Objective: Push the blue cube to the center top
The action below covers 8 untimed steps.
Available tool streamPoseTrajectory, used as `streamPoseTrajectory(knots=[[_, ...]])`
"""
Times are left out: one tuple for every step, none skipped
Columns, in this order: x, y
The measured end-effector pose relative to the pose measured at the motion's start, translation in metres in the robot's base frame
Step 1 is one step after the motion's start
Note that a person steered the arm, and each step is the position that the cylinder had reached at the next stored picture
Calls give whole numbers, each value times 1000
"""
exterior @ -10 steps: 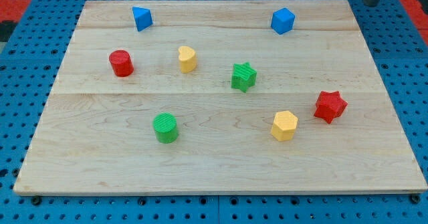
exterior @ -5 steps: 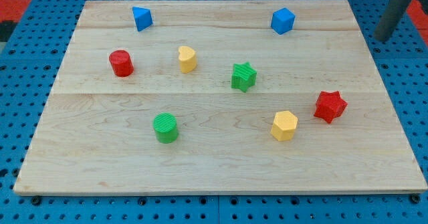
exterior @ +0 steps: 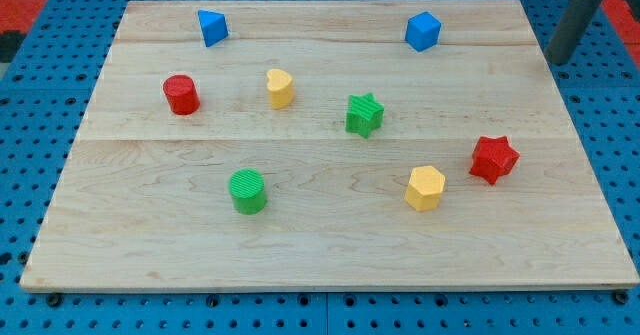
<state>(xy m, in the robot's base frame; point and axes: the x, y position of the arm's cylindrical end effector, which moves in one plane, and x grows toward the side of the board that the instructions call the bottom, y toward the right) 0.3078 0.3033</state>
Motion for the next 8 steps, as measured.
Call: streamPoseTrajectory(knots=[[-23, 0], [-54, 0], [-57, 12], [-57, 12], [-57, -12], [-31, -31], [-24, -29], [-33, -36]])
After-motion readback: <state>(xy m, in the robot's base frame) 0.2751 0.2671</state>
